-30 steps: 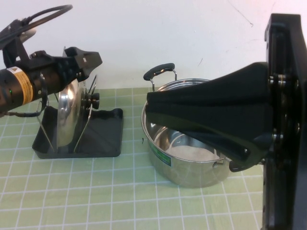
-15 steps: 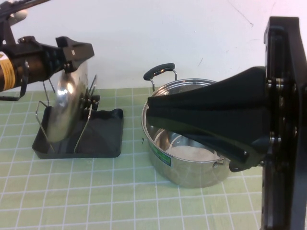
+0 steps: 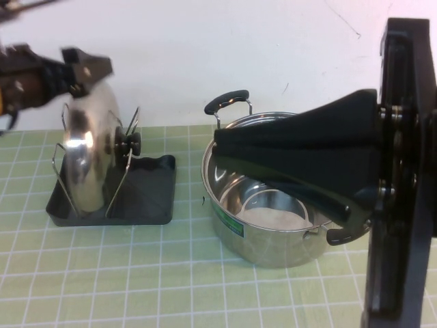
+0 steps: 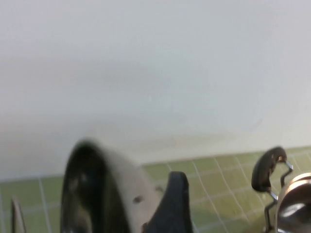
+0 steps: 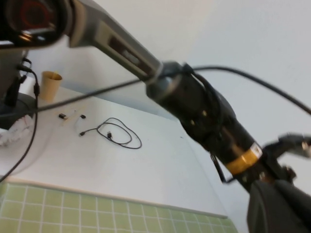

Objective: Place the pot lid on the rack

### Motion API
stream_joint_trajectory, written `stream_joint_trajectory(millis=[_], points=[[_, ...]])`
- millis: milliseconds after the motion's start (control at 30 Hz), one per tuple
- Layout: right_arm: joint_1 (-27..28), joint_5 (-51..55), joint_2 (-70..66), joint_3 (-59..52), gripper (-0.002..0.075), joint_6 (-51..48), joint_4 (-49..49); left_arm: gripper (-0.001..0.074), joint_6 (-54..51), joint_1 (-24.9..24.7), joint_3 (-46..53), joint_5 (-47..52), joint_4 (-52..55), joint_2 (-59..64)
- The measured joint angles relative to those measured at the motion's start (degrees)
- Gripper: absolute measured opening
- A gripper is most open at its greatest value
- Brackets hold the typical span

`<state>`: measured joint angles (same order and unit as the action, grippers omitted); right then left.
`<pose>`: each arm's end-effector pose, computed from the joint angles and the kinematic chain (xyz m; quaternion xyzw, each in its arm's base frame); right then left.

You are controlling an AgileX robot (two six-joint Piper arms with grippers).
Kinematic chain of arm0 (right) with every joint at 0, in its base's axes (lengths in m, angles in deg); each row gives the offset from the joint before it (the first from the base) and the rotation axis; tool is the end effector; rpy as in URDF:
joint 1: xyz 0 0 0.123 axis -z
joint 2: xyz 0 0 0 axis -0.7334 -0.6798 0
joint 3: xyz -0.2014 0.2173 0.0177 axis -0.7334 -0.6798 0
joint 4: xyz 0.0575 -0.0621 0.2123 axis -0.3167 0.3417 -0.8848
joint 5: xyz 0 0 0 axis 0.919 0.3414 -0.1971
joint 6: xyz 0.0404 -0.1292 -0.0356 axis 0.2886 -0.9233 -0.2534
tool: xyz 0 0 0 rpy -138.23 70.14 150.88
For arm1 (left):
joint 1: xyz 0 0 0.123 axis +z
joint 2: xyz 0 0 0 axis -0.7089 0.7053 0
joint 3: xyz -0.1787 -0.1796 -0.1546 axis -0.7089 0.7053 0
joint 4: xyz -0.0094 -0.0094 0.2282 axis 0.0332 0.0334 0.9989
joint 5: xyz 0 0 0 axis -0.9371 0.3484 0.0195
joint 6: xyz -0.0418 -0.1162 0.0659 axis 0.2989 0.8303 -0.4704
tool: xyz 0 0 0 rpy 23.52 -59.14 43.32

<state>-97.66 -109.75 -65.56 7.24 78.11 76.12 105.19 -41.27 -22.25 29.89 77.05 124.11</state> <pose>0.0996 0.2293 0.4341 -0.5733 0.4365 0.3196 0.6154 0.3523 -0.0539 0.3412 0.0399 0.8104 -0.2844 0.5106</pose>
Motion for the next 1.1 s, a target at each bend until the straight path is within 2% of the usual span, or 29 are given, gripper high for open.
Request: stream_joint_trajectory(millis=[100,167,233,333,400,500,600,667,767,833,867,967,1100], points=[[0.0,2.1,0.0,0.0,-0.0001,-0.1,0.1,0.0582,-2.3,1.4,-0.5,0.0,0.0,-2.7],[0.0,4.0,0.0,0.0,-0.0001,-0.8,0.1,0.0529,-3.6,2.2,-0.5,0.0,0.0,-4.4],[0.0,7.1,0.0,0.0,-0.0001,-2.0,0.1,0.0411,-4.7,3.4,-0.5,-0.1,0.0,-6.3],[0.0,11.9,0.0,0.0,-0.0001,-4.9,0.1,0.0180,-6.3,5.1,-0.5,-0.1,0.0,-9.2],[0.0,15.4,0.0,0.0,-0.0001,-8.1,0.1,0.0076,-9.2,6.4,-0.5,-0.1,0.0,-11.5],[0.0,24.2,0.0,0.0,-0.0001,-14.8,-0.2,0.0023,-13.7,7.4,-0.5,2.6,0.0,-15.1],[0.0,38.4,0.0,0.0,-0.0001,-24.9,-0.9,0.0007,-18.8,7.5,-0.5,10.3,0.0,-18.2],[0.0,49.3,0.0,0.0,-0.0001,-36.0,-3.2,0.0004,-22.6,7.5,0.6,18.8,-0.2,-20.0],[0.0,65.3,0.1,0.0,-0.0001,-56.5,-14.0,0.0002,-30.4,7.5,4.1,34.8,-3.1,-22.3],[0.0,74.2,0.1,0.0,-0.0001,-66.9,-21.5,0.0002,-39.1,7.5,6.7,45.8,-12.9,-23.4],[0.0,80.4,0.2,0.0,-0.0001,-73.2,-27.5,0.0002,-45.9,7.4,7.4,52.0,-20.7,-23.9],[0.0,90.3,1.5,0.0,-0.0001,-82.8,-42.9,0.0002,-66.4,7.1,7.7,68.0,-45.1,-25.5],[0.0,91.7,6.7,0.0,-0.0001,-87.0,-62.4,0.0001,-86.2,7.0,8.1,73.6,-69.9,-29.6]])
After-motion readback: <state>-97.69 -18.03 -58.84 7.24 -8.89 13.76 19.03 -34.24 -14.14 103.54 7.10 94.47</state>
